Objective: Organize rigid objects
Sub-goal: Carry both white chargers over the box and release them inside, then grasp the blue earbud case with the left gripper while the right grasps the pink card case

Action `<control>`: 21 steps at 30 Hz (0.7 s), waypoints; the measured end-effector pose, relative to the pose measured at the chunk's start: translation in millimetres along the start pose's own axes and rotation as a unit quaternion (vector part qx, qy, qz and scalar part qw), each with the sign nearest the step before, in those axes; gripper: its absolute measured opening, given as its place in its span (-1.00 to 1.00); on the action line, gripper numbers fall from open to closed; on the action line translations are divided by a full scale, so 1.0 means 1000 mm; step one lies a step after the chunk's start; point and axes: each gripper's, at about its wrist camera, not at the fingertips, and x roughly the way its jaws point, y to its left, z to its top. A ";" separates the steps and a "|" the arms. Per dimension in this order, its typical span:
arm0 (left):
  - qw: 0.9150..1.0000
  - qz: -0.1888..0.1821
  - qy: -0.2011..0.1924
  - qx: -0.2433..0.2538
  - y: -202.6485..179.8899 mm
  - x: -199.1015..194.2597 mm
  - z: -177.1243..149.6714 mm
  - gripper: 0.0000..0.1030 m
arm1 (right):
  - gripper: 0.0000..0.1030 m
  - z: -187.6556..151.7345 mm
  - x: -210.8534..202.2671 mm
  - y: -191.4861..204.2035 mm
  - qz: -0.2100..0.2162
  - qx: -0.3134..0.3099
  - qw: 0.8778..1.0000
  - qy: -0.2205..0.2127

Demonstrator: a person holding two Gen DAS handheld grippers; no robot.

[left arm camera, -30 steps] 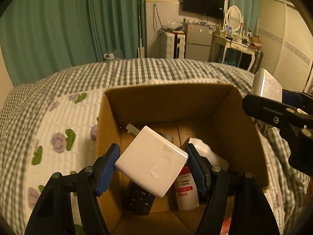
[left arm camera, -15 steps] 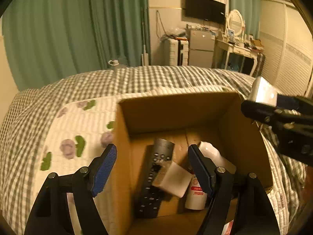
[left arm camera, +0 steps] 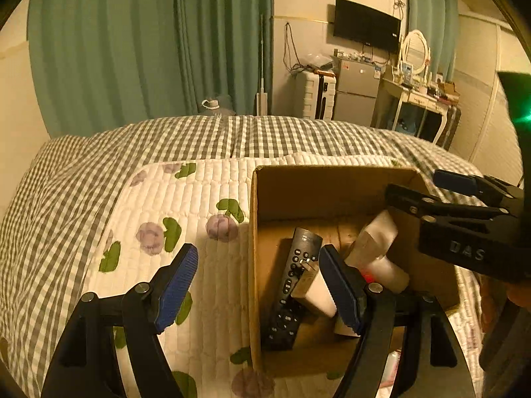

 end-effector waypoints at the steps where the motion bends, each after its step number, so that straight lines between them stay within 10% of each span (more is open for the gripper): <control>1: 1.000 0.000 -0.001 -0.007 0.001 -0.008 0.000 0.68 | 0.57 0.000 -0.007 0.000 -0.007 -0.006 1.000 0.001; 13: 0.999 0.021 -0.042 -0.002 -0.006 -0.119 -0.018 0.97 | 0.70 -0.019 -0.150 -0.010 -0.042 -0.015 0.999 -0.020; 21: 1.000 0.020 -0.003 0.010 -0.025 -0.111 -0.063 0.98 | 0.70 -0.075 -0.166 -0.021 -0.036 0.007 0.999 -0.001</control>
